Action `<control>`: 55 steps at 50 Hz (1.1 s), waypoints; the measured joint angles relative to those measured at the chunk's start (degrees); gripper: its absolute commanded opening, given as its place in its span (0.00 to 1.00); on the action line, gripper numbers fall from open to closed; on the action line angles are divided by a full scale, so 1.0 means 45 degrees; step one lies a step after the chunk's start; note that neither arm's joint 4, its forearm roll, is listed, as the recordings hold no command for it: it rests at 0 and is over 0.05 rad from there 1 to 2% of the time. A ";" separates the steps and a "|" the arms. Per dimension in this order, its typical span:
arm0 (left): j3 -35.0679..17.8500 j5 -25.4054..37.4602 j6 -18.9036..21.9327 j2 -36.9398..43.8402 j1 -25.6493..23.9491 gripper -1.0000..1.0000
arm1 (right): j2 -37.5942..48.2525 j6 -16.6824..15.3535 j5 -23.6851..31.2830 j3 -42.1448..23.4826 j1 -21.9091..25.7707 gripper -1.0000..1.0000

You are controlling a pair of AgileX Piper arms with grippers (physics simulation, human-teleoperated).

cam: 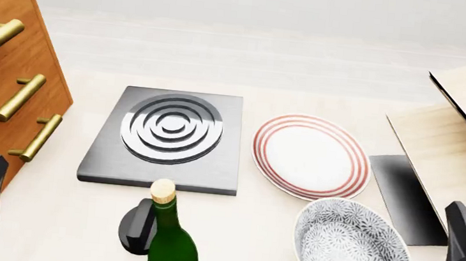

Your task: Turn on the stove.

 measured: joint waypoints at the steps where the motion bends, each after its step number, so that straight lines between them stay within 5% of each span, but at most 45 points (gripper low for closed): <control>1: -0.0002 0.0033 -0.0005 -0.0008 -0.0009 1.00 | 0.0009 0.0013 -0.0007 0.0000 0.0002 1.00; 22: -0.0602 0.0775 0.0386 0.0635 -0.0465 1.00 | 0.0117 0.0094 -0.0108 0.0008 0.0019 1.00; 55: -0.2879 0.1461 0.1910 0.4917 -0.3651 1.00 | 0.0487 0.0104 -0.0494 0.0032 0.0020 1.00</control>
